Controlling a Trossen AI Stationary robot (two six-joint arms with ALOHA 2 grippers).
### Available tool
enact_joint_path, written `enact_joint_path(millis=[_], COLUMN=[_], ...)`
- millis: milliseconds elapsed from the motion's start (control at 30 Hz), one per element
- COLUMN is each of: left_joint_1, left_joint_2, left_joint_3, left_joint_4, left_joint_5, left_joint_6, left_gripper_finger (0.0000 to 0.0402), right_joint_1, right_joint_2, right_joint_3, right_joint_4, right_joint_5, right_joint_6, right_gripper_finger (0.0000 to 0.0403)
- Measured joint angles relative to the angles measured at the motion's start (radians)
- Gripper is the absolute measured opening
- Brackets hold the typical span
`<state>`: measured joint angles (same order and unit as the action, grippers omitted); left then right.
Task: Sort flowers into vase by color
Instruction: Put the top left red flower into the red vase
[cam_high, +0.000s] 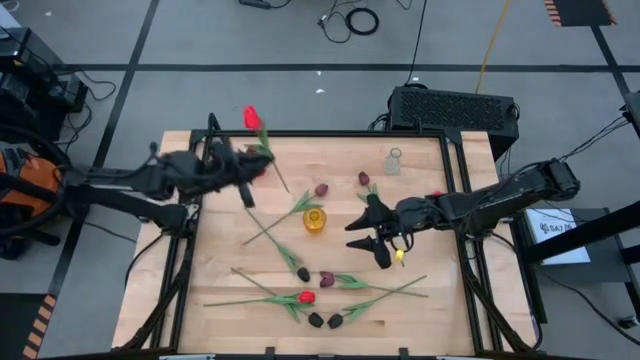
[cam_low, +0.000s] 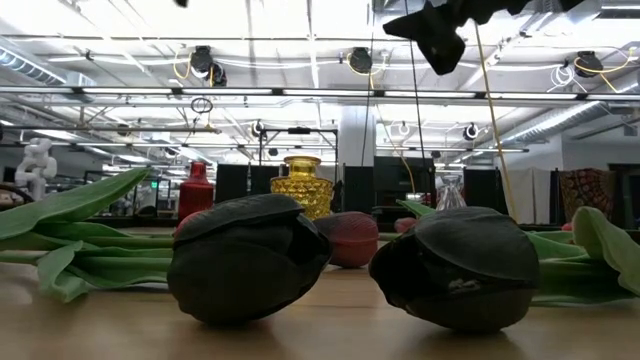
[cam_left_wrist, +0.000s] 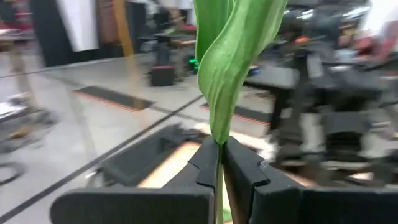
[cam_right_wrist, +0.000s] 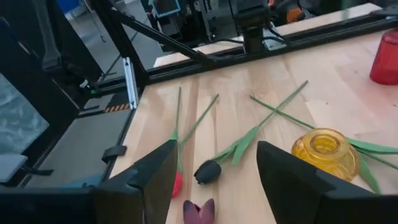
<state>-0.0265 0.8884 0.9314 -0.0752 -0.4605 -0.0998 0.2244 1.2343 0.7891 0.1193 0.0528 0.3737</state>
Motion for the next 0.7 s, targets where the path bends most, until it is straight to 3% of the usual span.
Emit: enact_joint_path(millis=[200, 467, 700], left_joint_1=[0.173, 0.429, 0.626], left_joint_2=[-0.077, -0.08, -0.084], left_joint_3=[-0.001, -0.002, -0.06], left_joint_4=[-0.159, -0.271, -0.246], left_joint_5=[-0.024, 0.141, 0.265], left_joint_6=[-0.026, -0.025, -0.007], left_gripper_finger=[0.0017, 0.0017, 0.0017], right_joint_1=[0.007, 0.007, 0.007], right_joint_2=[-0.002, -0.002, -0.002], right_joint_3=[0.0, 0.0, 0.0], right_joint_4=[-0.032, -0.036, -0.067], right_joint_5=[-0.002, -0.002, -0.002], right_joint_6=[-0.01, -0.038, -0.047], right_gripper_finger=[0.0211, 0.021, 0.021])
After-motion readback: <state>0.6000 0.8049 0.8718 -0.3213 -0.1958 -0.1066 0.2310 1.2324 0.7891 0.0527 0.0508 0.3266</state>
